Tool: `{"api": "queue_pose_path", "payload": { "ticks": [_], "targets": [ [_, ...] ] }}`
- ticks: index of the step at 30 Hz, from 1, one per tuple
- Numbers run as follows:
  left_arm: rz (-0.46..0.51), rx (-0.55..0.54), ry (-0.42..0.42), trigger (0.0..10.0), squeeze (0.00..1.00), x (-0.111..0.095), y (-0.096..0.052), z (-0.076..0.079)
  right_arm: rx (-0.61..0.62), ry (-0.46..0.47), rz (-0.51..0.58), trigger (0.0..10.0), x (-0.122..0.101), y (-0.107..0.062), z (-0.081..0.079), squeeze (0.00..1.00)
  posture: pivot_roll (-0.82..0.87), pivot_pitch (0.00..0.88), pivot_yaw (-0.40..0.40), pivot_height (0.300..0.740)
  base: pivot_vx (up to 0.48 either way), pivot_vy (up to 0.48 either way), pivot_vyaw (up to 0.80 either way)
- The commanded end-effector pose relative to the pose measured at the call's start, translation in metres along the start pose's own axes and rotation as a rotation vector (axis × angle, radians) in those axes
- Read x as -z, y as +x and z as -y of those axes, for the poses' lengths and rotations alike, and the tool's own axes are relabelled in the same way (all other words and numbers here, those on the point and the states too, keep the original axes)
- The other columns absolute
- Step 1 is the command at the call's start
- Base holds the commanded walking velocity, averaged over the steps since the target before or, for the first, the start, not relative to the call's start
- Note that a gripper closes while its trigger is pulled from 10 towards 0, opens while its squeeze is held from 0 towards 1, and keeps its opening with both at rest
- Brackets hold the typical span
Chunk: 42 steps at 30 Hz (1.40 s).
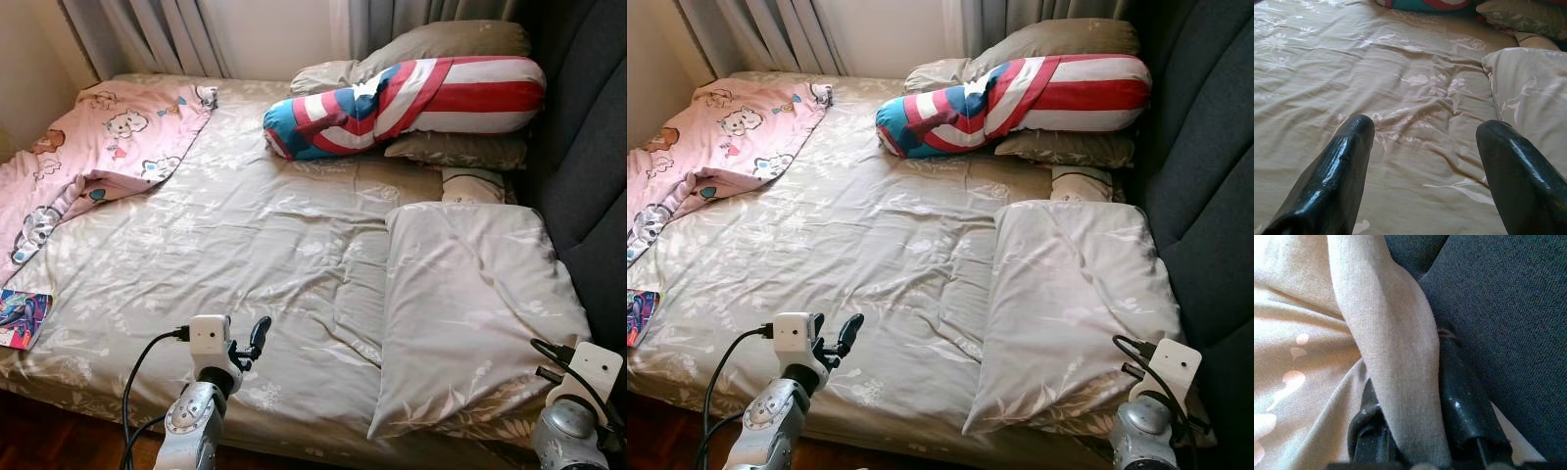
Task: Clean up the room
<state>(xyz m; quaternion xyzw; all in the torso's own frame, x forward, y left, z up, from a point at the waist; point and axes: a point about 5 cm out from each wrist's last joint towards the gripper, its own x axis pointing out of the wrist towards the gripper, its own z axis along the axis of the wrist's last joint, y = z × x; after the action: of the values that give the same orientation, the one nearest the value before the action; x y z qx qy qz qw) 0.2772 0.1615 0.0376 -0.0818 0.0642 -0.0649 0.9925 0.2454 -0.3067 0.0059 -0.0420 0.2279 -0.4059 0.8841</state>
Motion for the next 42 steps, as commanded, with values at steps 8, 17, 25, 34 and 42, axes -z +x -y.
{"api": "queue_pose_path", "payload": {
  "ticks": [8, 17, 25, 34, 42],
  "targets": [
    [-0.013, -0.011, 0.009, 10.0, 0.00, 0.004, -0.003, -0.002, 0.028, 0.101, 0.085, 10.0, -0.020, 0.005, 0.005, 1.00, -0.05, 0.094, 0.008, 0.740, 0.000, 0.000, 0.00],
    [-0.015, -0.005, 0.006, 10.0, 0.00, 0.005, -0.003, 0.000, -0.145, 0.101, 0.149, 10.0, -0.029, -0.004, -0.022, 0.00, -0.05, 0.094, 0.008, 0.740, 0.000, 0.000, 0.00],
    [-0.073, -0.058, -0.049, 10.0, 0.00, 0.019, -0.006, -0.008, -0.663, 0.041, 0.004, 10.0, 0.010, -0.043, -0.081, 0.00, -0.05, 0.081, 0.000, 0.740, 0.000, 0.000, 0.00],
    [-0.219, -0.124, -0.072, 10.0, 0.00, 0.047, -0.019, -0.025, -0.793, -0.100, -0.136, 10.0, 0.058, -0.063, -0.076, 0.00, -0.04, 0.067, -0.004, 0.740, 0.000, 0.000, 0.00],
    [-0.512, -0.127, 0.068, 10.0, 0.00, 0.072, -0.033, -0.049, -0.787, -0.154, -0.204, 10.0, 0.076, -0.066, -0.066, 0.00, -0.04, 0.050, -0.005, 0.740, 0.000, 0.000, 0.00]
  ]
}}
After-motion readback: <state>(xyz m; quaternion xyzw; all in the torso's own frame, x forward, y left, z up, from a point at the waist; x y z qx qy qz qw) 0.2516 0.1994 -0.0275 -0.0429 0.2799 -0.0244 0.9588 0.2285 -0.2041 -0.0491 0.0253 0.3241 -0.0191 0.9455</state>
